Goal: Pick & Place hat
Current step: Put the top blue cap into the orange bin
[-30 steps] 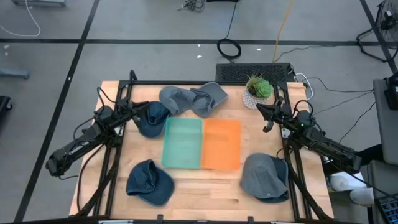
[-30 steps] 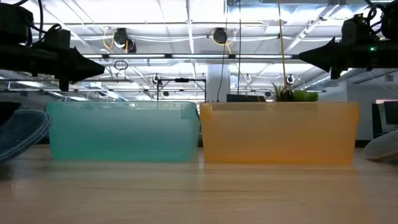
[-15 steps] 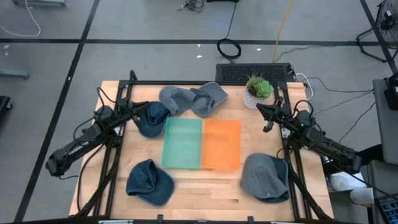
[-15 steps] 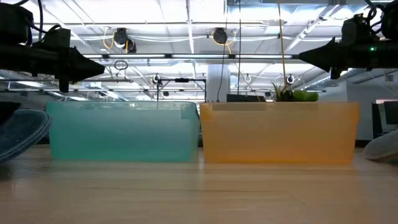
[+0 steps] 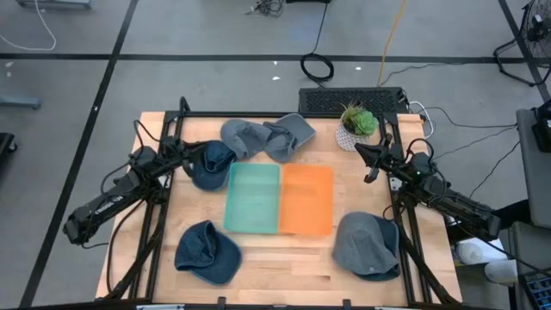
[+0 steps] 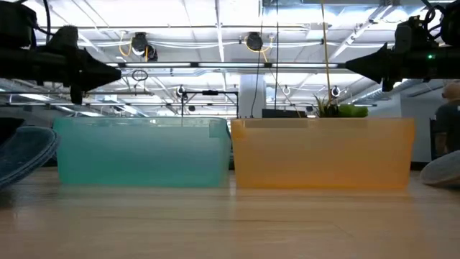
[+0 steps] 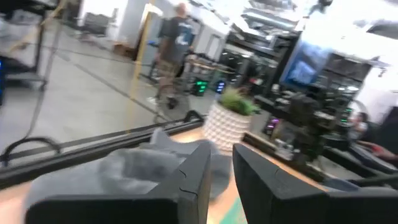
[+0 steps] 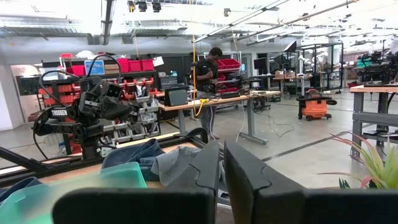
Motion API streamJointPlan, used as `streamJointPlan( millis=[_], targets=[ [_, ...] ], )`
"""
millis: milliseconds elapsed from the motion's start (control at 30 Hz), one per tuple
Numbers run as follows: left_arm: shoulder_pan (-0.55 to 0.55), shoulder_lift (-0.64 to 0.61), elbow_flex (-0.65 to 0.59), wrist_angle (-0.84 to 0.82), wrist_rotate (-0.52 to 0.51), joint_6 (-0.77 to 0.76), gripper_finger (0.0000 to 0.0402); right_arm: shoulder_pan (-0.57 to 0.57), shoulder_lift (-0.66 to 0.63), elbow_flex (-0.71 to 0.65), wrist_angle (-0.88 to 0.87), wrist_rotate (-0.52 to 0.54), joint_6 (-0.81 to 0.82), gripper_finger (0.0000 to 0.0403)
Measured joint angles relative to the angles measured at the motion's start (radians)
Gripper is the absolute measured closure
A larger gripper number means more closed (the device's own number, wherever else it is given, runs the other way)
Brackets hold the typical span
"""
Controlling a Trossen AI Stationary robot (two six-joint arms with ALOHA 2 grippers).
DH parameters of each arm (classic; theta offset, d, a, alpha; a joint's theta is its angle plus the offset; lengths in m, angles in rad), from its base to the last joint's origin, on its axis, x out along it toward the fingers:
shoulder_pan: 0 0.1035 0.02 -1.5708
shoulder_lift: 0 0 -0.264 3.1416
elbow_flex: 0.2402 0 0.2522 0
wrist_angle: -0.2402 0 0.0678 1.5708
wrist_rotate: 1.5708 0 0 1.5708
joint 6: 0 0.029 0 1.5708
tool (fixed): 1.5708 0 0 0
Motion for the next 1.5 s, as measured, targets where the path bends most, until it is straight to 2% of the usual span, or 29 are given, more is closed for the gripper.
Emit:
streamJointPlan(
  millis=[100,300,500,700,933,1200,1500],
  targets=[
    [0.000,0.000,0.044,-0.025,0.010,0.007,0.0291,0.000,0.000,0.000,0.000,0.000,0.000,0.0387],
    [0.000,0.029,0.201,-0.234,-0.012,0.085,0.0199,0.000,0.000,0.000,0.000,0.000,0.000,0.0387],
    [-0.001,0.141,0.390,-0.392,-0.019,0.089,0.0127,0.000,0.000,0.000,0.000,0.000,0.000,0.0387],
    [-0.046,0.294,0.606,-0.497,0.028,0.139,0.0084,0.000,0.000,0.000,0.000,0.000,0.000,0.0387],
    [-0.129,0.478,0.829,-0.624,0.025,0.146,0.0077,0.000,0.000,0.000,0.000,0.000,0.000,0.0387],
    [-0.213,0.690,1.078,-0.773,-0.138,0.062,0.0105,0.000,0.000,0.000,0.000,0.000,0.000,0.0387],
    [-0.309,0.904,1.338,-0.998,-0.157,-0.025,0.0132,0.000,0.000,0.000,0.000,0.000,0.000,0.0387]
  ],
)
